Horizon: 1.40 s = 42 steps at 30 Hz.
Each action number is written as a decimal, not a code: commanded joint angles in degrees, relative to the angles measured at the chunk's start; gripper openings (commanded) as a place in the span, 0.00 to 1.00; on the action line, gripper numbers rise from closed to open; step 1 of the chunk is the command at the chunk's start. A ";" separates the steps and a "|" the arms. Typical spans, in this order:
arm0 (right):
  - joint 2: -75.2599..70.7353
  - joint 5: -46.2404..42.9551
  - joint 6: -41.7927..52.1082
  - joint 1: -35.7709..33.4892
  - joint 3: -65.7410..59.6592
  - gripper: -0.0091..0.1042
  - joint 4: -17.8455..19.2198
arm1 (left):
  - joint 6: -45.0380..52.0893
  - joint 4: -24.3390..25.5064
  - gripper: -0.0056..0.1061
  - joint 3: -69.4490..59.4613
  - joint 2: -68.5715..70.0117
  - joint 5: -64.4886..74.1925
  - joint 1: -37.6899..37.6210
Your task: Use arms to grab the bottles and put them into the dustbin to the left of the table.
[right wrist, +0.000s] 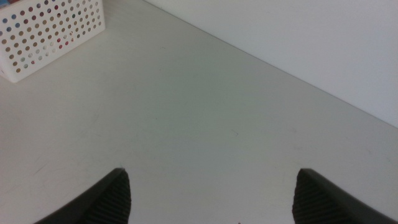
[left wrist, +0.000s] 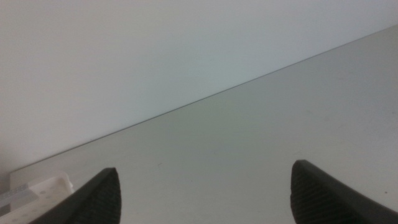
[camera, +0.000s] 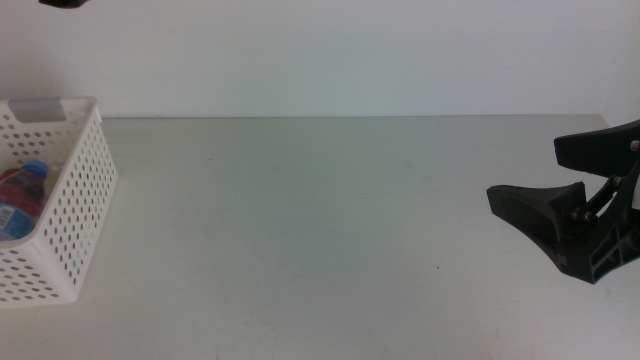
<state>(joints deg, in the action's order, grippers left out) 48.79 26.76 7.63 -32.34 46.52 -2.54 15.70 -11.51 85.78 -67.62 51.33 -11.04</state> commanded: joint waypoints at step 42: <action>-48.18 -3.95 0.69 23.94 -31.99 0.67 1.10 | -0.85 -1.00 0.89 -70.90 55.68 -46.34 6.06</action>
<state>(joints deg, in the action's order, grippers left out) 0.54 27.15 7.63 -9.41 13.89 -1.70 15.68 -11.11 14.55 -12.18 10.90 -6.31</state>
